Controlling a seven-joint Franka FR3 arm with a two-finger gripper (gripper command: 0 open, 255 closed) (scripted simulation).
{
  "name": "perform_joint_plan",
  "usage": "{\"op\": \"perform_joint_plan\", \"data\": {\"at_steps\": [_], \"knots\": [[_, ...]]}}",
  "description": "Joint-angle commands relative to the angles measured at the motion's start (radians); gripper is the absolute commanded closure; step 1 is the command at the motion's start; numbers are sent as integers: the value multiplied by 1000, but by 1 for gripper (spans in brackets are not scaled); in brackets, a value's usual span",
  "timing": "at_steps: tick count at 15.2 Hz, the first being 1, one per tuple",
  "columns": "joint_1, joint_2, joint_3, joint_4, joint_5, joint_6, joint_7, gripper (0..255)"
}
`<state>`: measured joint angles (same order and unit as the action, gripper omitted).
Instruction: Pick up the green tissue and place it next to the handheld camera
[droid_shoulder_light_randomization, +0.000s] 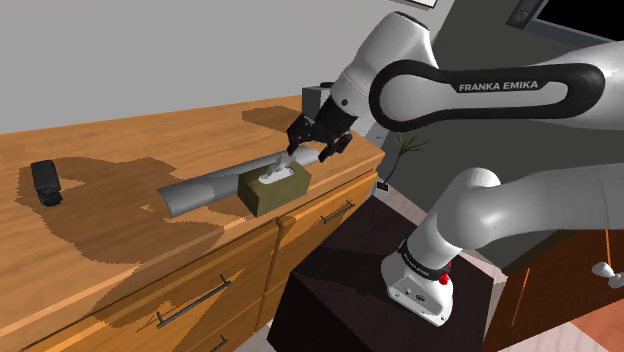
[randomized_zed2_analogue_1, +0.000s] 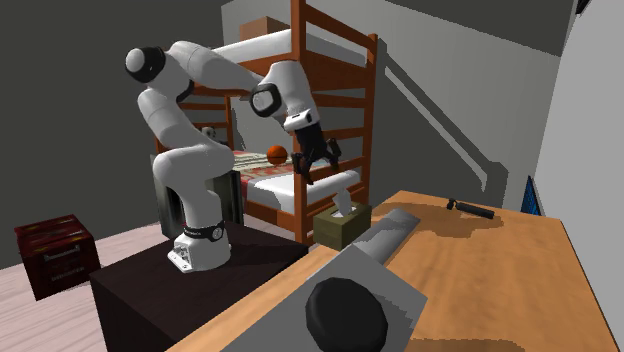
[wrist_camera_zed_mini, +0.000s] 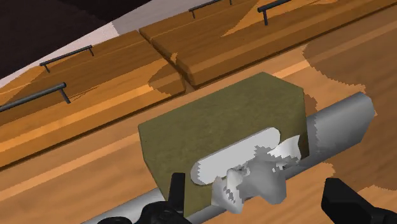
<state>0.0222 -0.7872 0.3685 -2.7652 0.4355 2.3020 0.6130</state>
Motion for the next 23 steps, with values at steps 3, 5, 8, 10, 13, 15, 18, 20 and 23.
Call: {"op": "perform_joint_plan", "data": {"at_steps": [3, 5, 8, 10, 13, 15, 18, 20, 23], "knots": [[-22, 142, 134, 23, 76, 209, 159, 0], [-30, 181, 159, 28, 84, 256, 180, 0], [-37, 233, 178, 25, 89, 313, 178, 0], [-42, 270, 191, 24, 91, 351, 177, 0], [-47, 299, 201, 24, 92, 381, 177, 0], [-47, 299, 201, 24, 92, 381, 177, 0], [-47, 299, 201, 24, 92, 381, 177, 0], [-47, 299, 201, 24, 92, 381, 177, 255], [-47, 299, 201, 24, 92, 381, 177, 255]]}}
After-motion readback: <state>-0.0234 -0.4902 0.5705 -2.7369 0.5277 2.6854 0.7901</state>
